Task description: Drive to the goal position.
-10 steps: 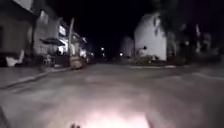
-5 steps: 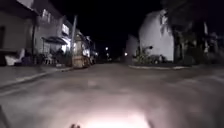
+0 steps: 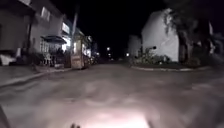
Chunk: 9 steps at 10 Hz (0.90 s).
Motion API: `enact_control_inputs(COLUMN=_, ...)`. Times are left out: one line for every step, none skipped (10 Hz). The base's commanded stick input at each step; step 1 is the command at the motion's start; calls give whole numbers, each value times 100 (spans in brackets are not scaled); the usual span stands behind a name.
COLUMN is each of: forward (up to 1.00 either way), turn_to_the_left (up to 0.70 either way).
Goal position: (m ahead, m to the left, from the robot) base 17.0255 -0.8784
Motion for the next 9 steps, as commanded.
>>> enact_control_inputs(forward=100, turn_to_the_left=0)
enact_control_inputs(forward=100, turn_to_the_left=0)
enact_control_inputs(forward=100, turn_to_the_left=0)
enact_control_inputs(forward=100, turn_to_the_left=16)
enact_control_inputs(forward=100, turn_to_the_left=27)
enact_control_inputs(forward=100, turn_to_the_left=27)
enact_control_inputs(forward=100, turn_to_the_left=15)
enact_control_inputs(forward=100, turn_to_the_left=0)
enact_control_inputs(forward=100, turn_to_the_left=0)
